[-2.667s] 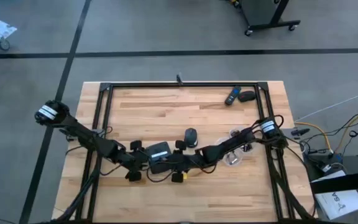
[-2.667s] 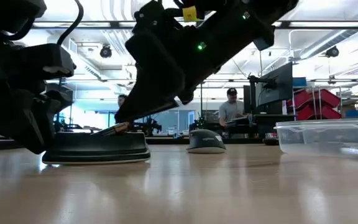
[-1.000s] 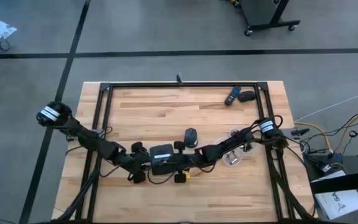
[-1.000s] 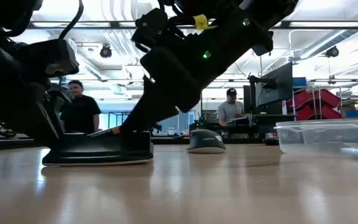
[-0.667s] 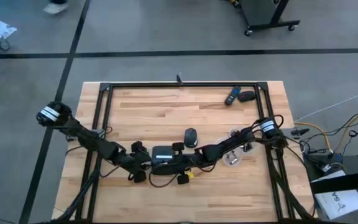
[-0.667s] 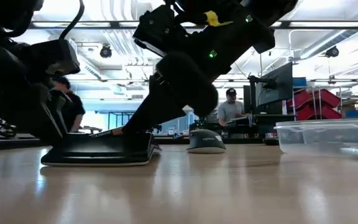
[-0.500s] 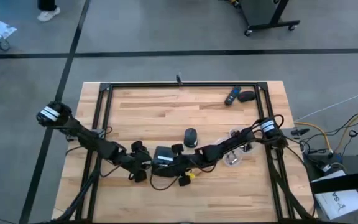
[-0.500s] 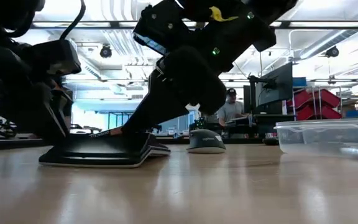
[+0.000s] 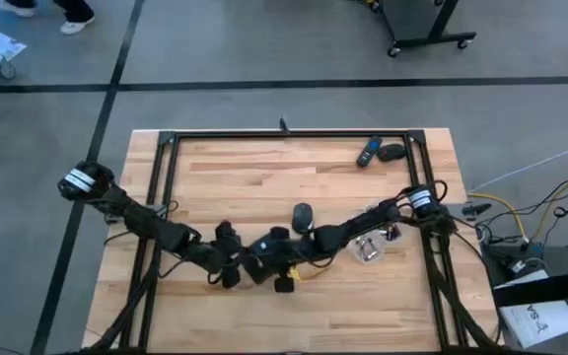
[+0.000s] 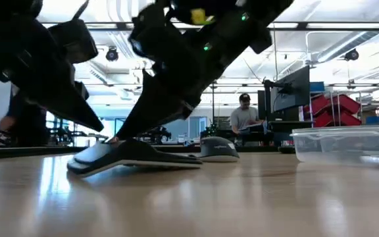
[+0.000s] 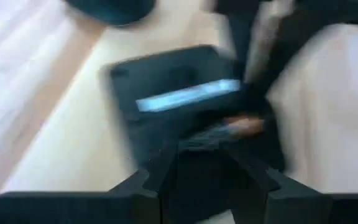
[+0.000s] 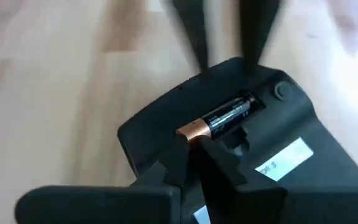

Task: Insert battery
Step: Insert the brown battery into the calculator battery compartment

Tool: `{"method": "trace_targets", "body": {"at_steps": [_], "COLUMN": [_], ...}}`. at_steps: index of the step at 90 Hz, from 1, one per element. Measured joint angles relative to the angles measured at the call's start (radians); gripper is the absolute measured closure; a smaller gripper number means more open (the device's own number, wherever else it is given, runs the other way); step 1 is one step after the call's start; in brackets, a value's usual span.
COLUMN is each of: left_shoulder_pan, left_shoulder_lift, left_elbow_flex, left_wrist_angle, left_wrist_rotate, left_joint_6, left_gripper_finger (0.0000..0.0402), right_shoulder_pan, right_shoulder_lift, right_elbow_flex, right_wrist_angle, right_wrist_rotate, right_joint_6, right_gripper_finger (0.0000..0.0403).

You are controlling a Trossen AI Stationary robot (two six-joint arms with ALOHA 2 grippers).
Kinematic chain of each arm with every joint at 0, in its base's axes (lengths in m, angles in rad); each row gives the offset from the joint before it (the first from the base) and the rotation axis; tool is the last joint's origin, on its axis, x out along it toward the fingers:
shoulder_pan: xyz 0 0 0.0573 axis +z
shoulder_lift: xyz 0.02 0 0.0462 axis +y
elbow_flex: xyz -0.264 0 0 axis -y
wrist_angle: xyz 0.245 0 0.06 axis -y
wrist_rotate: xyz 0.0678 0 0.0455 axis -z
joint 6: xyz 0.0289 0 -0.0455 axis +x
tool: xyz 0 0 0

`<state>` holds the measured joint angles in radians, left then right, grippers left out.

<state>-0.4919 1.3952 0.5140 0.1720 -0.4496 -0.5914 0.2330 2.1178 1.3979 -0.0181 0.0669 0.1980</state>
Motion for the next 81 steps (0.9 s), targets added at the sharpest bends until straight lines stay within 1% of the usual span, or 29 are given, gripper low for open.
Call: {"method": "trace_targets", "body": {"at_steps": [8, 18, 28, 39, 49, 65, 81], "left_shoulder_pan": [0.000, -0.001, -0.001, -0.001, -0.001, -0.002, -0.002], "left_shoulder_lift": [-0.005, -0.006, -0.006, 0.006, 0.041, 0.136, 0.194], "left_elbow_flex": [0.006, 0.014, 0.015, 0.015, 0.014, 0.013, 0.023], "left_wrist_angle": [0.014, 0.009, 0.003, 0.003, 0.029, 0.189, 0.203], "left_wrist_rotate": [0.003, 0.010, 0.009, -0.021, -0.024, -0.023, -0.073], "left_joint_6": [0.024, 0.032, 0.032, 0.041, 0.045, 0.083, 0.084], "left_gripper_finger": [0.0304, 0.0304, 0.0304, 0.0304, 0.0304, 0.0304, 0.0304], "right_shoulder_pan": [-0.002, -0.003, -0.006, -0.006, -0.005, -0.005, -0.005], "right_shoulder_lift": [0.000, 0.000, -0.001, -0.001, -0.002, -0.002, -0.003], "right_elbow_flex": [-0.001, -0.002, -0.002, -0.003, -0.004, -0.004, -0.004], "right_wrist_angle": [-0.001, -0.004, -0.005, -0.005, -0.007, -0.010, -0.016], "right_wrist_rotate": [0.004, 0.039, 0.040, 0.047, 0.068, 0.092, 0.094], "right_joint_6": [0.035, 0.037, 0.038, 0.038, 0.045, 0.059, 0.061], "right_gripper_finger": [0.0385, 0.0385, 0.0385, 0.0385, 0.0385, 0.0385, 0.0385]}}
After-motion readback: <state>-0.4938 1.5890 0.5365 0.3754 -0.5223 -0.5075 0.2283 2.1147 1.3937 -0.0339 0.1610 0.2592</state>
